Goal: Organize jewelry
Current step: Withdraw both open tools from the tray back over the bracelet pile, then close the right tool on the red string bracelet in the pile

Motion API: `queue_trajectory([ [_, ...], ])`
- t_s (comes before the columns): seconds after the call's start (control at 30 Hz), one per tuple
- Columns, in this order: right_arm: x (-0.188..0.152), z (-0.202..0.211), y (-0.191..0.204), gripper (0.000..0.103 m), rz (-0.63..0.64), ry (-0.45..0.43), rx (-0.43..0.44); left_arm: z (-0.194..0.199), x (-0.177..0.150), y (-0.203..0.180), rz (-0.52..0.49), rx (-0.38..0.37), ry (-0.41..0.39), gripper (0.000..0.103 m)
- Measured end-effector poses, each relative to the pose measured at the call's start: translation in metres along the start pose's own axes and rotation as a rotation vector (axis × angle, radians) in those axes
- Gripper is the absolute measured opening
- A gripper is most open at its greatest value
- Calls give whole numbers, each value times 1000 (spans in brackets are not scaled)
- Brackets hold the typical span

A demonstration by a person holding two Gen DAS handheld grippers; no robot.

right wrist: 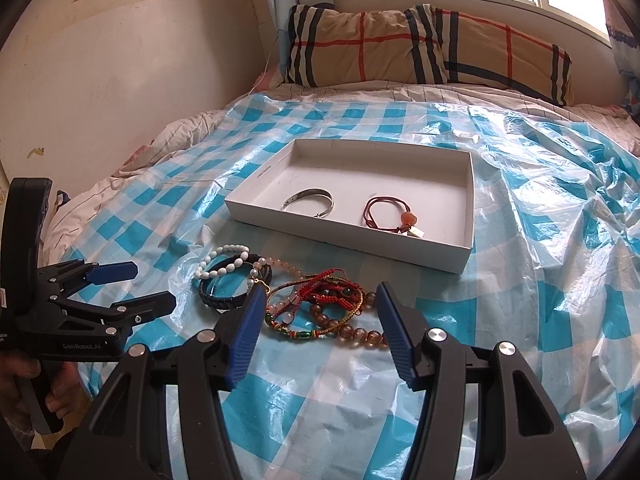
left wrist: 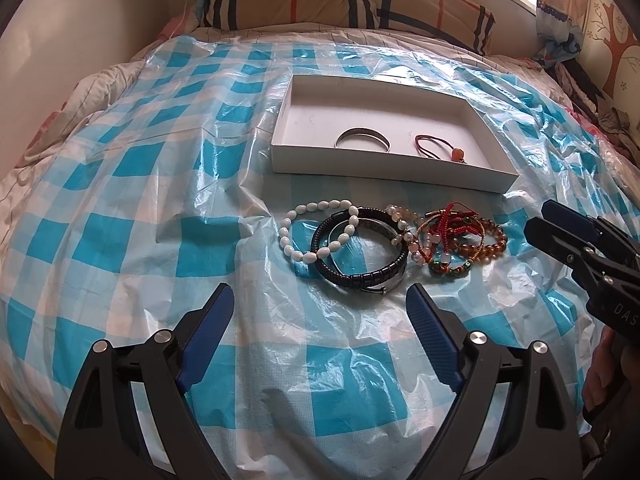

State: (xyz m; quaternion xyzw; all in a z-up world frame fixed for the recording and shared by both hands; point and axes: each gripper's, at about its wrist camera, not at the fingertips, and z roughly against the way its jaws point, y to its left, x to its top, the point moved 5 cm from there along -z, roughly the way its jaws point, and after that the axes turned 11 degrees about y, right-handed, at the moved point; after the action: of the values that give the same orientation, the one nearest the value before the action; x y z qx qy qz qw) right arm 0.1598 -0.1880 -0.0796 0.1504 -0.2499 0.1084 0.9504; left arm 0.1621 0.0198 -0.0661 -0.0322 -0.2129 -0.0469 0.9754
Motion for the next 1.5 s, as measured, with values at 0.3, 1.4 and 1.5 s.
queue_trajectory([
  [0.3,6,-21,-2,52,39,29,-32,-1,0,2,2,4,3,84],
  [1.4,22,-77,-14,49,62,172,-2,-8,1,2,1,7,25,84],
  [1.5,25,-84,-9,55,93,169,-12,-10,0,4,3,8,29,84],
])
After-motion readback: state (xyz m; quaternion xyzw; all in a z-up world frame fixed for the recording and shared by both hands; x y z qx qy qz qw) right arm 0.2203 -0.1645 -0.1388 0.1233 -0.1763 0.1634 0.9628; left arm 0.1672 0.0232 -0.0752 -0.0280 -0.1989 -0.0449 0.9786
